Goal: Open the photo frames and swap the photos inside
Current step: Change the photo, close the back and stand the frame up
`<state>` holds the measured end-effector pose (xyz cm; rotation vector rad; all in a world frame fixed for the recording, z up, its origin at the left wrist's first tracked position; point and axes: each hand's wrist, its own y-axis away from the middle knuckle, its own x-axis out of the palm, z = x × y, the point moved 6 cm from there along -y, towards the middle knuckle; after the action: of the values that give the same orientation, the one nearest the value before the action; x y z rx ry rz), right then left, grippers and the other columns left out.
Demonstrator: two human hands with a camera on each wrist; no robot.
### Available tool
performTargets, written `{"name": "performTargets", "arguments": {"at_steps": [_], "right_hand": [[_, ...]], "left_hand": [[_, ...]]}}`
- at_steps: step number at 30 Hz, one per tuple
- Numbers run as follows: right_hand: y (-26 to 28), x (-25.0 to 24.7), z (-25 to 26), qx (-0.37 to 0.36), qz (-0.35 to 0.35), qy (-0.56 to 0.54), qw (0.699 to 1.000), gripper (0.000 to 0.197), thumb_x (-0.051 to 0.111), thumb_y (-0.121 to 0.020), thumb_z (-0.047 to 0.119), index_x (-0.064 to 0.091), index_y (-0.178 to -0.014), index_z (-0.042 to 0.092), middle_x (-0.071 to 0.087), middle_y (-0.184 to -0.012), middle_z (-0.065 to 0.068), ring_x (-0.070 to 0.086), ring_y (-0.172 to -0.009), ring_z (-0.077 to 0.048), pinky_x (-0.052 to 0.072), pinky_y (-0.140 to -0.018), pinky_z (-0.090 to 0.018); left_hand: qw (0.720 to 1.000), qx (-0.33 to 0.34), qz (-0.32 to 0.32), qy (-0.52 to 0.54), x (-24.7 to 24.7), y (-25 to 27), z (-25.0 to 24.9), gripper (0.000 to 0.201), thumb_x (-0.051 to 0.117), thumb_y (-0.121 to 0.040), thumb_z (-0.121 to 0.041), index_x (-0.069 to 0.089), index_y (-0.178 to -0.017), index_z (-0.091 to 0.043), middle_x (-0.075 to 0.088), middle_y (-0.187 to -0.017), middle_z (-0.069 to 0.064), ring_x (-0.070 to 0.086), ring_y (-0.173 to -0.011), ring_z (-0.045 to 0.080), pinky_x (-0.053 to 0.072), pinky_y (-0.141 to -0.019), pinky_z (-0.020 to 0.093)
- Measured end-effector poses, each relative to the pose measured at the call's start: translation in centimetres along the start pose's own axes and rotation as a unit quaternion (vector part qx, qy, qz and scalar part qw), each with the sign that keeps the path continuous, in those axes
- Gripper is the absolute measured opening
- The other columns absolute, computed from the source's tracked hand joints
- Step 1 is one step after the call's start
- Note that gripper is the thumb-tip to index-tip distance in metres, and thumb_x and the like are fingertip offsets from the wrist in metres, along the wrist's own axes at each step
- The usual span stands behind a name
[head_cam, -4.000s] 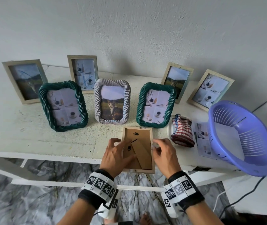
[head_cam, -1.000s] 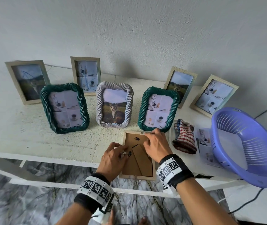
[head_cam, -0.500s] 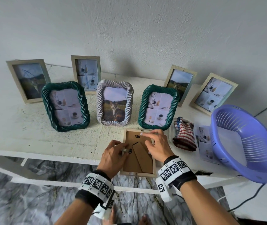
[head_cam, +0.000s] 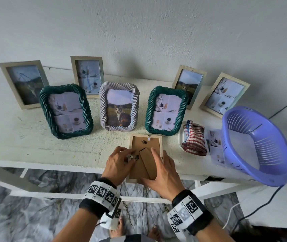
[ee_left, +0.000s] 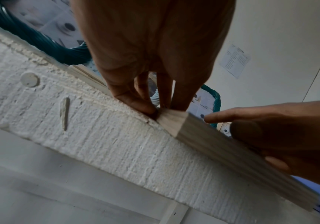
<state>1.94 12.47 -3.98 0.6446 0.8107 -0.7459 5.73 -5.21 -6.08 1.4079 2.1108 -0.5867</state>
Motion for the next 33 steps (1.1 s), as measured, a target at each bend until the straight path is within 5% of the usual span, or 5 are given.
{"name": "performTargets", "arguments": {"at_steps": [7, 17, 22, 27, 33], "right_hand": [[-0.3, 0.4, -0.3, 0.001, -0.012, 0.016, 1.0, 0.117, 0.064, -0.069, 0.074, -0.009, -0.152, 0.037, 0.007, -0.159, -0.015, 0.008, -0.145, -0.031, 0.025, -0.117, -0.039], [-0.7, 0.7, -0.7, -0.003, -0.047, 0.018, 0.999, 0.093, 0.056, -0.084, 0.058, 0.0, -0.153, 0.034, 0.016, -0.157, -0.016, 0.016, -0.141, -0.033, 0.025, -0.116, -0.04], [-0.5, 0.0, -0.9, -0.008, -0.047, -0.063, 0.997, 0.086, 0.038, -0.084, 0.076, 0.009, -0.154, 0.034, 0.01, -0.161, -0.009, 0.009, -0.147, -0.024, 0.02, -0.116, -0.038], [-0.3, -1.5, -1.9, -0.042, -0.153, -0.079, 0.984, 0.059, 0.031, -0.091, 0.052, 0.053, -0.134, 0.018, 0.053, -0.134, -0.005, 0.047, -0.123, -0.021, 0.036, -0.102, -0.022], [-0.2, -2.2, -0.7, -0.061, -0.159, -0.065, 0.983, 0.045, 0.042, -0.094, 0.039, 0.058, -0.129, 0.015, 0.061, -0.123, -0.005, 0.057, -0.111, -0.02, 0.044, -0.094, -0.025]], "left_hand": [[1.0, 0.002, -0.005, -0.002, 0.0, 0.0, -0.1, 0.03, 0.073, -0.086, -0.023, 0.07, -0.116, -0.019, 0.056, -0.106, -0.002, 0.06, -0.071, 0.007, 0.055, -0.075, 0.026], [1.0, 0.002, -0.009, 0.007, -0.2, -0.1, -0.3, 0.032, 0.074, -0.085, -0.021, 0.07, -0.116, -0.018, 0.057, -0.107, -0.001, 0.06, -0.071, 0.003, 0.058, -0.074, 0.032], [1.0, 0.001, -0.009, 0.007, -0.4, 0.1, -0.7, 0.032, 0.072, -0.086, -0.021, 0.069, -0.118, -0.019, 0.056, -0.107, -0.003, 0.056, -0.07, -0.005, 0.057, -0.074, 0.029], [0.998, -0.033, -0.041, 0.025, -0.7, 0.0, -0.8, 0.038, 0.072, -0.085, -0.019, 0.066, -0.122, -0.02, 0.056, -0.102, 0.002, 0.067, -0.075, 0.014, 0.058, -0.079, 0.04], [0.987, -0.131, -0.008, 0.097, -1.4, -0.6, -0.5, 0.058, 0.076, -0.082, -0.022, 0.053, -0.136, -0.022, 0.064, -0.116, 0.005, 0.069, -0.084, 0.014, 0.054, -0.085, 0.028]]}}
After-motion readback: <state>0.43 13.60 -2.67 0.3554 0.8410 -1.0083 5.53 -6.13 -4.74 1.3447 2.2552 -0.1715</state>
